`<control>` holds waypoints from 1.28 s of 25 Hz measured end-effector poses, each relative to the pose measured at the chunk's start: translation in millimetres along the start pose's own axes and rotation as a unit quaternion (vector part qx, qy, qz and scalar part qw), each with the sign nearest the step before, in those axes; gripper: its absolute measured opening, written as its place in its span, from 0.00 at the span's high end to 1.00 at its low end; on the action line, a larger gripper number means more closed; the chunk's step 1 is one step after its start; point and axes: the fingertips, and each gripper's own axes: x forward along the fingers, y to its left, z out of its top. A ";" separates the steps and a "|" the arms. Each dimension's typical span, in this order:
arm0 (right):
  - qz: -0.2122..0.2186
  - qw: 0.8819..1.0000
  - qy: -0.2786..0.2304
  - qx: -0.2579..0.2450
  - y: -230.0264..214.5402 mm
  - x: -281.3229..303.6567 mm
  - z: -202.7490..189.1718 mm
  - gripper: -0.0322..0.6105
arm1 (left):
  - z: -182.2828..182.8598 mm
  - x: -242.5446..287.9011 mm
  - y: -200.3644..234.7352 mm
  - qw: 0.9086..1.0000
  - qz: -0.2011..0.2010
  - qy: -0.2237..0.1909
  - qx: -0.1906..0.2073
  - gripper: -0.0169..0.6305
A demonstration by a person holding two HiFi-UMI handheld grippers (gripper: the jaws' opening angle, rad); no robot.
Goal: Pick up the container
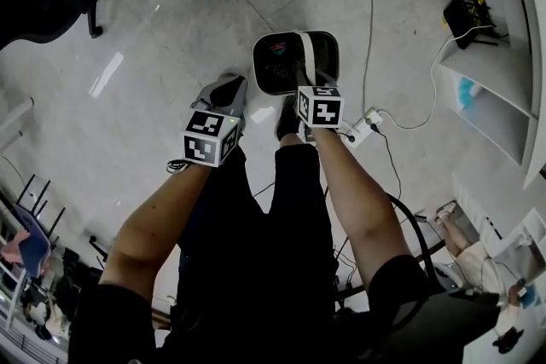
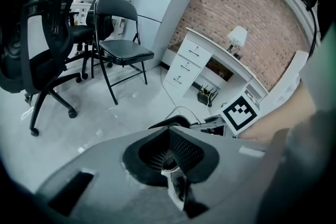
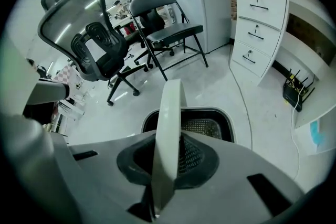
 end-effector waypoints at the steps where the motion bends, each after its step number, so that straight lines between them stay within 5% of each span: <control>1: 0.000 1.000 -0.002 0.000 1.5 -7.7 2.6 0.89 | 5.0 -4.6 -4.1 1.000 -0.001 -0.003 0.002 0.96; 12: 0.010 0.999 -0.041 0.005 17.4 -107.7 39.1 0.89 | 52.1 -54.8 -44.4 1.000 -0.004 -0.030 0.005 0.96; 32: 0.006 0.992 -0.125 -0.004 44.1 -313.5 127.4 0.89 | 158.8 -183.9 -138.9 0.991 -0.052 -0.101 0.072 0.96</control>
